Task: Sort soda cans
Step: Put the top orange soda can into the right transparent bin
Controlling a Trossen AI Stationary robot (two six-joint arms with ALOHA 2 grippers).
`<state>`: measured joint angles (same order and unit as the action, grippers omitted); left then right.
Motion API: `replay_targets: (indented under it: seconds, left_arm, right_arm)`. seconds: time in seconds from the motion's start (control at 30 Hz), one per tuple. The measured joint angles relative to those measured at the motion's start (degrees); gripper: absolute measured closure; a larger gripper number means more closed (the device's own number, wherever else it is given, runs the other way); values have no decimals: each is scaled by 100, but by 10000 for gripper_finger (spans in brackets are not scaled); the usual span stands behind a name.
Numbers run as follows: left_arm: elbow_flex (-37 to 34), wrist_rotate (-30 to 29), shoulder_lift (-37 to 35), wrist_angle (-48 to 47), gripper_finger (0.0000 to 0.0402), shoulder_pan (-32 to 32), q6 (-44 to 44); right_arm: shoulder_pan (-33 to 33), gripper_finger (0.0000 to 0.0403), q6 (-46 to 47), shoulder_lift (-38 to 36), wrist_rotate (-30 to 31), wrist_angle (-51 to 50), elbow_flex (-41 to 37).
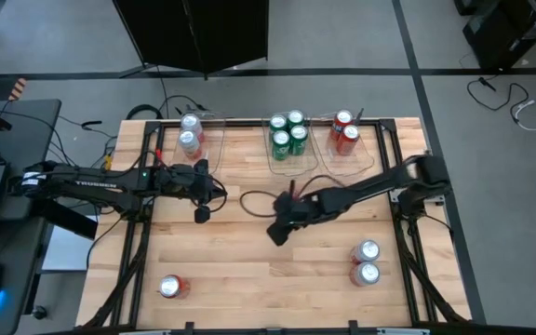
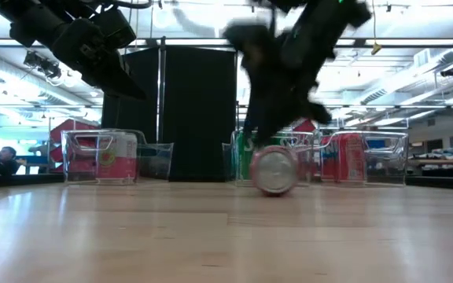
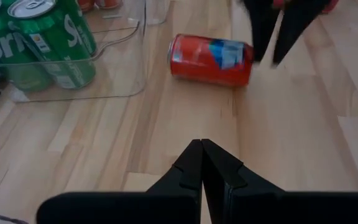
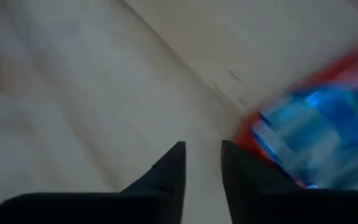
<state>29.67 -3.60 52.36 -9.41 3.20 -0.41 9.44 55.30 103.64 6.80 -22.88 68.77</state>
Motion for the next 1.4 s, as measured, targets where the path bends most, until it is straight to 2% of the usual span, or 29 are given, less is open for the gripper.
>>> replay_targets:
  seconds: [0.1,0.23,0.33,0.43,0.6,0.77,0.9,1.03,1.23,1.4]
  left_arm:
    - [0,-2,0,-66,390,0,-19]
    - [0,-12,2,-218,390,0,-141]
    - [0,-21,0,-245,390,0,-154]
    - [0,-28,0,-220,390,0,-156]
    - [0,-37,1,-226,390,0,-176]
    - [0,-39,0,-237,390,0,-208]
    - [0,-39,1,-254,390,0,-200]
    - [0,-39,0,-269,390,0,-196]
    - [0,-39,1,-262,390,0,-176]
    - [0,-39,2,-260,390,0,-226]
  right_arm:
    - [-72,343,-42,435,-64,-367,266]
    - [-40,375,-136,587,64,-1486,795]
    - [73,381,-231,524,424,-2515,1236]
    - [171,370,-301,328,796,-3217,1546]
    - [208,307,-236,154,900,-3226,1561]
    - [252,206,161,227,931,-2922,1332]
    - [311,124,535,232,1194,-2919,1150]
    - [322,65,850,231,1445,-2768,801]
    - [314,22,791,232,1649,-1968,228]
    - [230,21,750,228,1773,-1596,-219]
